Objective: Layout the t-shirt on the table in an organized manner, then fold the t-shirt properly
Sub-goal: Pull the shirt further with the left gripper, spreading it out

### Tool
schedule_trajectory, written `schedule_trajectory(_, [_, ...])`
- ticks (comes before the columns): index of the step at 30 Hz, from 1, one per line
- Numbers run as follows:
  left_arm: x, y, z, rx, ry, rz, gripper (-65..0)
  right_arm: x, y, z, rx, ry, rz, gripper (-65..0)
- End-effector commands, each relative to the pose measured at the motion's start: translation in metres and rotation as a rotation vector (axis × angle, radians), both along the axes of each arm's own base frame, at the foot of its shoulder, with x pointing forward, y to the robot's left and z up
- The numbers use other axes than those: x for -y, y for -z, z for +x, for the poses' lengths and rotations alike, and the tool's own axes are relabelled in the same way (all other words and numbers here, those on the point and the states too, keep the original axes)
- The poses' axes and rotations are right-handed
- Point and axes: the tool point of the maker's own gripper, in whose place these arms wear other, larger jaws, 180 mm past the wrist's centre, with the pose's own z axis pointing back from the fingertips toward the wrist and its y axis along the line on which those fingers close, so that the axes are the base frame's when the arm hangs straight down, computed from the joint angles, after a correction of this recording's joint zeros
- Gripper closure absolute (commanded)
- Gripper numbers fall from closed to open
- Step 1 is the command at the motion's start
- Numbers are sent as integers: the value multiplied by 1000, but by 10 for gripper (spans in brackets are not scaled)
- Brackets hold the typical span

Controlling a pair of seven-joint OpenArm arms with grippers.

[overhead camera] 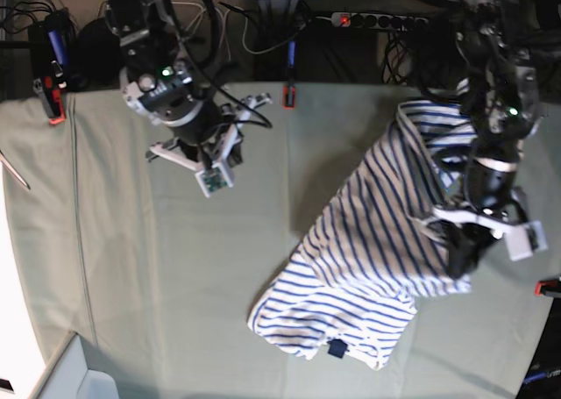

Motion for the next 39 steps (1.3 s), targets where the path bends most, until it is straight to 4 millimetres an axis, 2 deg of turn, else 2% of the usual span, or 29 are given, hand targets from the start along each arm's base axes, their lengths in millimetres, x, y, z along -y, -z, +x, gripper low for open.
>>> schedule_trajectory(1, [-14,-22,5,71,-29,20,-2,0,-6,2,24,-8,7,-62])
schedule_trajectory(5, [-67,-56,14,161,-137,9,-2,4,-3,2,17,1,4,-62])
schedule_trajectory(8, [-106,-100,23,266,-216,46,-2,4,0,-3,7,1,4,-62])
schedule_trajectory(11, [-129,-137,36,342,-247,91,-2,3,2,-6,0,1,7,-62])
schedule_trajectory(15, [-158,-161,58,375,-290,92,-2,1,8,-8,-19,4,11,-61])
schedule_trajectory(17, [-177,-161,70,364,-328,71,-2,-2,11,-10,-34,8,17,-60])
schedule_trajectory(19, [-195,-152,85,331,-360,29,-2,-2,14,-12,-44,7,16,-60])
schedule_trajectory(22, [-221,-127,103,260,-412,-36,-2,-13,12,-12,-47,16,47,-60])
schedule_trajectory(26, [-242,-100,119,187,-461,-120,-2,-16,14,-18,-59,20,60,-61])
schedule_trajectory(30, [-265,-97,126,175,-511,-149,-2,-22,13,-19,-63,27,79,-60])
schedule_trajectory(35, [-278,-99,126,221,-560,-152,-9,-22,13,-19,-63,27,79,-60])
schedule_trajectory(37, [-278,-93,125,208,-564,-152,-57,-22,13,-19,-63,29,78,-60])
schedule_trajectory(39, [-276,-85,123,191,-561,-150,-173,-23,13,-19,-63,28,80,-60])
